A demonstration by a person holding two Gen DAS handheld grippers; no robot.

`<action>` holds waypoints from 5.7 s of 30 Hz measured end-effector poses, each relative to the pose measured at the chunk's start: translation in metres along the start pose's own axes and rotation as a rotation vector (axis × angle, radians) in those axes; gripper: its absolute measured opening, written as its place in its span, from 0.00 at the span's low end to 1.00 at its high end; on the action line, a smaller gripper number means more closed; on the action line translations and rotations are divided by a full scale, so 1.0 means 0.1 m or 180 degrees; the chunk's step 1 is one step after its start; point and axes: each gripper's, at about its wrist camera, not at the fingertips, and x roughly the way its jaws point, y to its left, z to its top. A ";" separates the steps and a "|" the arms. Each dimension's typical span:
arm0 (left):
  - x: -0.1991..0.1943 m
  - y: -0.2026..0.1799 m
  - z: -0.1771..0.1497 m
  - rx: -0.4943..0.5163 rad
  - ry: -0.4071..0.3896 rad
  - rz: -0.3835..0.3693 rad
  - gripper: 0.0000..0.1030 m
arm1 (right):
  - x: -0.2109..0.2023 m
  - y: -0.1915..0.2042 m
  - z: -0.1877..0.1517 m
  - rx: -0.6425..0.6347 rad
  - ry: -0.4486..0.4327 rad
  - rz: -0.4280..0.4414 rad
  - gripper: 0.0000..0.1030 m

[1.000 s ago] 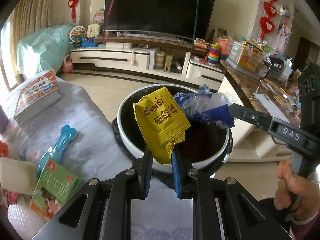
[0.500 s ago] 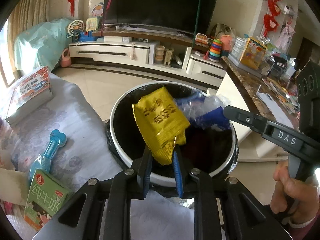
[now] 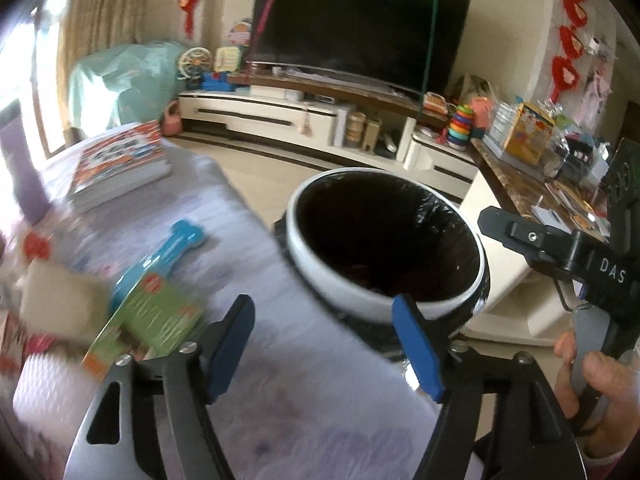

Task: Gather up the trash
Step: 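Open both tools to drop the yellow bag and blue wrapper into the bin, then move both tools back toward the orange snack bag and white foam net, then grasp the orange snack bag with the left tool while the right tool grasps the white foam net, then carry the orange bag and white foam net over the trash bin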

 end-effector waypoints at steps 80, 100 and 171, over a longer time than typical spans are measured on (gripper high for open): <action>-1.74 1.72 -1.87 -0.1280 -0.0197 0.0889 0.19 | 0.68 2.29 -1.29 -0.1035 0.0781 0.1063 0.12; -1.39 0.84 -1.52 -0.0724 -0.0139 0.0323 0.14 | 0.08 1.39 -1.04 -0.0603 0.0462 0.0732 0.12; 0.72 -0.37 0.28 -0.0007 0.0297 -0.0321 0.16 | 0.23 -0.21 0.12 -0.0130 0.0290 -0.0278 0.16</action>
